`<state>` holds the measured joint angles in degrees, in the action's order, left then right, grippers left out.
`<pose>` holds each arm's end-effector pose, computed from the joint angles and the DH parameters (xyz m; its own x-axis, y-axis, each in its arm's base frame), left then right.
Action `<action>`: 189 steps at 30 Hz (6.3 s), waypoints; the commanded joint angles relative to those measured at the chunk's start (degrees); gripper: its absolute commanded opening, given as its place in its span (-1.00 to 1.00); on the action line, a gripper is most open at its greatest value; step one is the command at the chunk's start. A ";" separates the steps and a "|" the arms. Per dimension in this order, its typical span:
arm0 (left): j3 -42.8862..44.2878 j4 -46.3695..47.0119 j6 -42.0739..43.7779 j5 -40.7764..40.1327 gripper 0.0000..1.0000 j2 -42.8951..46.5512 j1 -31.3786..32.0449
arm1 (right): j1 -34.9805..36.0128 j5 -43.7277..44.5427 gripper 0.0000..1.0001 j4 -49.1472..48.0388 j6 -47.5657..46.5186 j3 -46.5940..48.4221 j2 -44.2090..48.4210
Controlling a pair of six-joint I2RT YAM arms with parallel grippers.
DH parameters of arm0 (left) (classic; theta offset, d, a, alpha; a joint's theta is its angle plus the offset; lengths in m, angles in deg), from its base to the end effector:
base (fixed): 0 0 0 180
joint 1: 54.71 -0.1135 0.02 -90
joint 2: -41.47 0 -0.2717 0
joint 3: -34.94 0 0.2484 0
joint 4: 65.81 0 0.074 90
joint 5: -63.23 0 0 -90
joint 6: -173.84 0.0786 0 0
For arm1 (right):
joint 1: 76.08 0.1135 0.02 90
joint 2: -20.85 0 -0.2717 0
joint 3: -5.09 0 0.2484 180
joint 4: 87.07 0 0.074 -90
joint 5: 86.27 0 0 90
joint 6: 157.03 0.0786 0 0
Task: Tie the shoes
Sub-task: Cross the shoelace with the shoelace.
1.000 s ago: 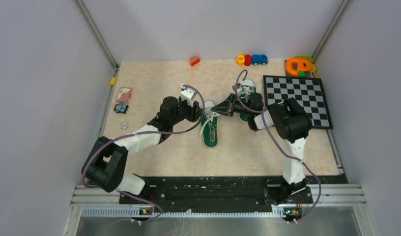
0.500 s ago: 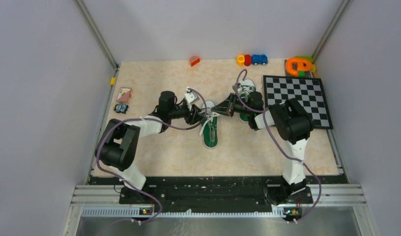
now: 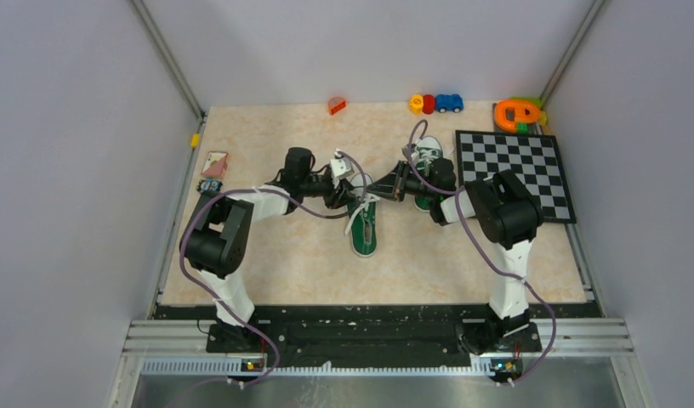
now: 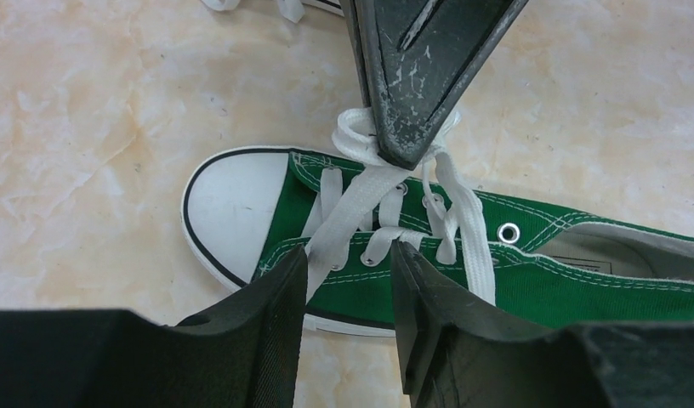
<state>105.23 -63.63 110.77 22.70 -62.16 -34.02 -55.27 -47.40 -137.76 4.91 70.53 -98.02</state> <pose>0.3518 -0.1967 0.1763 -0.0520 0.3342 -0.9410 0.9664 0.2543 0.0369 0.3731 0.2073 0.1460 -0.9170 0.2898 -0.2743 -0.2520 0.1124 0.9612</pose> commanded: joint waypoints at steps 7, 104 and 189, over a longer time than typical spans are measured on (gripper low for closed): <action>3.85 -1.18 2.90 -0.47 -0.43 -1.38 1.53 | -0.11 -0.24 -1.00 -2.15 0.03 2.16 2.81; -2.32 1.87 -24.09 -31.90 -1.00 8.80 12.27 | 4.07 14.20 -1.00 23.14 -11.92 2.50 13.66; -8.10 9.51 -23.88 -20.32 -1.00 4.77 4.36 | 21.16 44.25 -1.00 -33.99 -16.00 -19.62 1.14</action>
<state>95.63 -56.33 84.81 0.56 -57.71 -29.19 -38.28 -8.67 -161.21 -9.53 53.20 -100.25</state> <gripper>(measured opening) 0.009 0.014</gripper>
